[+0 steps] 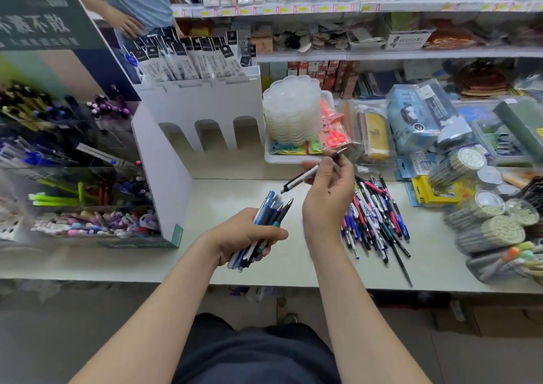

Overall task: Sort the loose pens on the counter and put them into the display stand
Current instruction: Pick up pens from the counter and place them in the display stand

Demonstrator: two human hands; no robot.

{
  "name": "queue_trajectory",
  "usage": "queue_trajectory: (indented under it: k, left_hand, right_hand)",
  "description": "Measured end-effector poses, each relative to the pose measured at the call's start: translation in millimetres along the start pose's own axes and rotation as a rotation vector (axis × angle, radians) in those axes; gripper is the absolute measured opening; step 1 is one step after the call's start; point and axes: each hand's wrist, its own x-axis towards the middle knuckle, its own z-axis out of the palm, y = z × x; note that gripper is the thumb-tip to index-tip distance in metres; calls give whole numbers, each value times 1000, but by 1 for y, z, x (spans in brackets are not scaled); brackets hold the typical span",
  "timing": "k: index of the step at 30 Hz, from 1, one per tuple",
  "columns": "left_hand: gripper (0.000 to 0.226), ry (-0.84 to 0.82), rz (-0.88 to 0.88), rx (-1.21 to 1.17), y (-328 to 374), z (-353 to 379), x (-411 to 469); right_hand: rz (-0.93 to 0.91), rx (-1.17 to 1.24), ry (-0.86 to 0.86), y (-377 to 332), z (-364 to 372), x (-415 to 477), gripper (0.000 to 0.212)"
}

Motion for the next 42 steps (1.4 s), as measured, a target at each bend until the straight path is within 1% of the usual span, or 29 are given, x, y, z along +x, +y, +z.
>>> queue_trajectory:
  k: [1,2,3,5,7,8,10,11,12,14,16,18,20,22,24,26,29,32,34,36,38,40,42]
  left_hand:
    - [30,37,-6,8,-6,-3,-2]
    - [33,87,-7,-2,-12,-6,-3]
    - [36,144,-2,-19,-16,-10,-4]
    - [40,239,23,-15,-23,-21,-7]
    - [43,317,50,69,-26,-34,-13]
    - [42,356,65,118,-26,-41,-17]
    - [33,424,105,197,-27,-57,-29]
    - [26,449,114,239,-28,-68,-37]
    - [23,465,116,281,-29,-79,-45]
    - [30,482,109,325,-35,-103,-61]
    - [33,480,114,335,-43,-126,-77]
    - [32,450,145,286,-49,-147,-93]
    - [26,378,205,146,-52,-167,-108]
    - [26,324,244,2,-58,-189,-119]
    - [28,322,246,-127,-66,-210,-128]
    - [22,329,233,-248,-76,-228,-136]
    - [17,330,235,-380,-88,-248,-145]
    - [22,333,246,-473,-94,-261,-155]
    - [23,354,242,-528,-97,-267,-158]
    - [17,377,240,-583,-96,-273,-159]
    - [12,394,249,-587,-90,-277,-158]
    - [15,424,293,-564,-82,-280,-156]
    - [17,465,343,-530,-71,-285,-157]
  right_hand:
    - [-43,-12,37,0,1,-2,13]
    - [-67,-53,38,2,2,-4,11]
    - [-68,-125,0,5,3,-6,11]
    - [2,-310,-173,13,9,-10,12]
    - [144,-461,-367,21,22,-25,11]
    - [212,-503,-438,23,30,-36,11]
    - [307,-514,-507,26,48,-61,15]
    - [330,-499,-522,26,58,-73,18]
    - [344,-486,-535,26,69,-83,21]
    - [364,-474,-562,23,89,-99,21]
    - [387,-471,-587,22,111,-110,14]
    - [434,-460,-593,25,135,-123,9]
    - [483,-446,-569,29,158,-136,11]
    - [503,-410,-537,30,179,-149,15]
    - [475,-358,-501,28,197,-163,17]
    - [411,-306,-489,28,211,-177,19]
    - [417,-251,-545,31,228,-196,22]
    - [512,-309,-603,30,243,-211,25]
    - [523,-378,-652,25,253,-218,27]
    - [480,-373,-686,20,263,-220,27]
    - [406,-350,-710,15,271,-216,27]
    - [356,-348,-751,9,279,-210,26]
    - [281,-414,-807,6,288,-202,25]
